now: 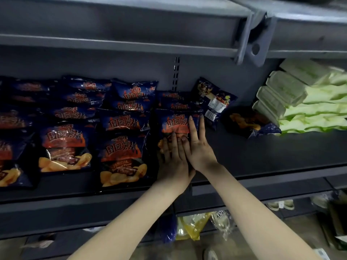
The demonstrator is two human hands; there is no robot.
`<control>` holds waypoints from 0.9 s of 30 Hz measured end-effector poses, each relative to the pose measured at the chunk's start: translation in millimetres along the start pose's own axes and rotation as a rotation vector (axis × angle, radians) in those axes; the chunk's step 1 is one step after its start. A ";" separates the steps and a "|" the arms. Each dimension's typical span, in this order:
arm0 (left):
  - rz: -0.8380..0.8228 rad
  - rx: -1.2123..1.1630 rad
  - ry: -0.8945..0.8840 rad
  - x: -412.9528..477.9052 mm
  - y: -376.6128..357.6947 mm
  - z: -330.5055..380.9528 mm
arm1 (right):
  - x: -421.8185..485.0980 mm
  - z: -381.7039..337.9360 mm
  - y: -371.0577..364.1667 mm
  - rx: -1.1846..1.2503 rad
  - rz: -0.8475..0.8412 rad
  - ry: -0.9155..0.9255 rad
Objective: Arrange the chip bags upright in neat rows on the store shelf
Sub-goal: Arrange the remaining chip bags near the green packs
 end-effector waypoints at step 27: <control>0.319 0.074 -0.066 -4.2 11.5 3.6 | -9.4 -2.7 12.0 0.229 0.114 -0.026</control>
Point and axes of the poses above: each hand's wrist, its own x-axis towards the middle knuckle, its own y-axis out of the back of the hand, z = x × y, the point moved 8 cm from there along x, towards the middle knuckle, and after that the axes turned 6 degrees about -x, right-handed, at the moved point
